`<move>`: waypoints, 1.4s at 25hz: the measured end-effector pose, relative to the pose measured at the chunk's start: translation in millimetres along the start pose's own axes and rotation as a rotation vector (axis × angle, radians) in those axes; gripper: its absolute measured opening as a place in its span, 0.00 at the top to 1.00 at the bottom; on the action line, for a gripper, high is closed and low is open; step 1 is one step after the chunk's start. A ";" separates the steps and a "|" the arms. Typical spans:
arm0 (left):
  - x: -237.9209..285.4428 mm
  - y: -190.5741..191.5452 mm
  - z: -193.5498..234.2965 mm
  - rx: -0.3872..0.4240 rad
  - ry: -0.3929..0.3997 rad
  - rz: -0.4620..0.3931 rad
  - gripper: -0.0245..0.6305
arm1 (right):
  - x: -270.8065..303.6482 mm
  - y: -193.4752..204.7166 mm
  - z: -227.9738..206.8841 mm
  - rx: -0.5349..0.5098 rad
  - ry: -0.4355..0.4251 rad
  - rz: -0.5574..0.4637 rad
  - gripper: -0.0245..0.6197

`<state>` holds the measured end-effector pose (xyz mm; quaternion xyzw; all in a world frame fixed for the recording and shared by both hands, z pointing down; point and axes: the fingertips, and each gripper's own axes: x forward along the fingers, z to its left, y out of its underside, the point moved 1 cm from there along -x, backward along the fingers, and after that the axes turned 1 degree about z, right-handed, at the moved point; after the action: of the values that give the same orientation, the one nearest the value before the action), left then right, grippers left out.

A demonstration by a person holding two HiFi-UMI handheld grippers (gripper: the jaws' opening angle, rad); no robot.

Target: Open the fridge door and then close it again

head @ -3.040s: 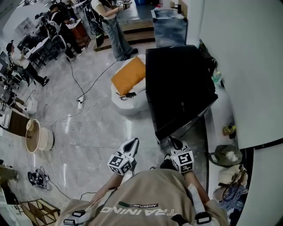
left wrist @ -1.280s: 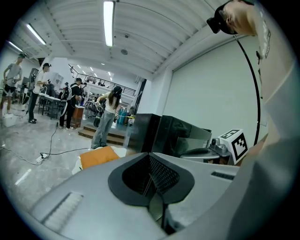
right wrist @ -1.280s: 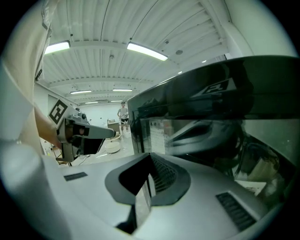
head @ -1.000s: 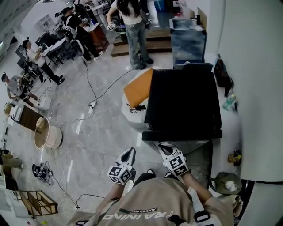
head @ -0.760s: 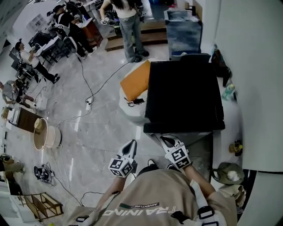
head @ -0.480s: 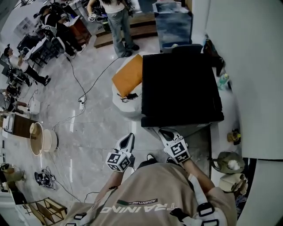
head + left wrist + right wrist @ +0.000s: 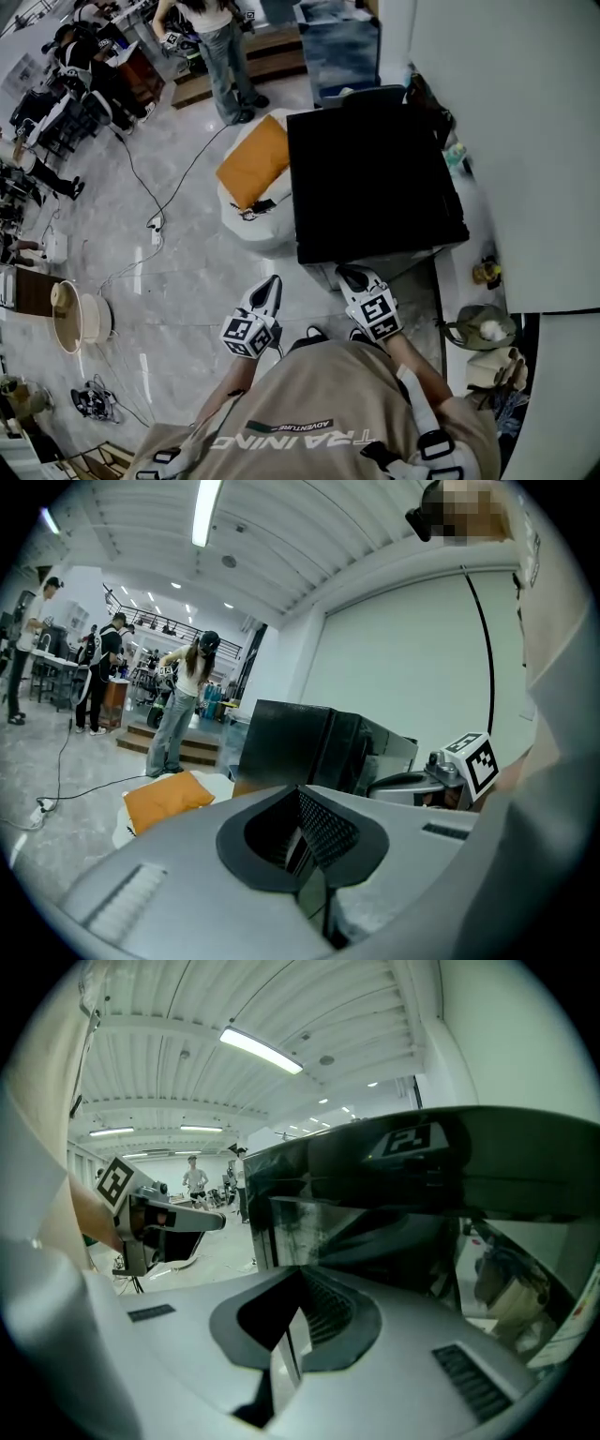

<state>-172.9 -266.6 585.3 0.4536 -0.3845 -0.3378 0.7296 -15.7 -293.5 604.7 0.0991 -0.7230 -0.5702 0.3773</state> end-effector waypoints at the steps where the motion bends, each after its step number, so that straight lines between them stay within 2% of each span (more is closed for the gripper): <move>1: 0.6 1.9 -0.9 -0.005 0.008 0.003 0.96 | -2.6 -0.9 -1.2 0.000 0.013 -0.004 0.97; 8: 5.7 2.5 -10.8 0.006 0.039 0.009 0.96 | -14.6 -7.0 -9.3 0.010 0.057 -0.027 0.97; 17: -10.7 14.0 -48.0 0.030 0.020 0.006 0.96 | -40.7 3.5 3.8 0.012 0.022 -0.050 0.97; 25: -36.1 41.0 -79.0 0.001 -0.064 0.001 0.96 | -70.5 29.8 17.5 -0.014 -0.068 -0.032 0.97; 29: -47.5 38.9 -89.6 -0.004 -0.127 -0.011 0.96 | -78.9 39.6 16.9 -0.022 -0.098 -0.029 0.97; 35: -65.9 44.9 -97.0 0.001 -0.175 -0.015 0.96 | -81.6 51.2 18.6 -0.038 -0.119 -0.023 0.97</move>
<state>-113.6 -156.0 581.5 0.4257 -0.4435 -0.3815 0.6904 43.5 -215.8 614.3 0.0661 -0.7321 -0.5928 0.3291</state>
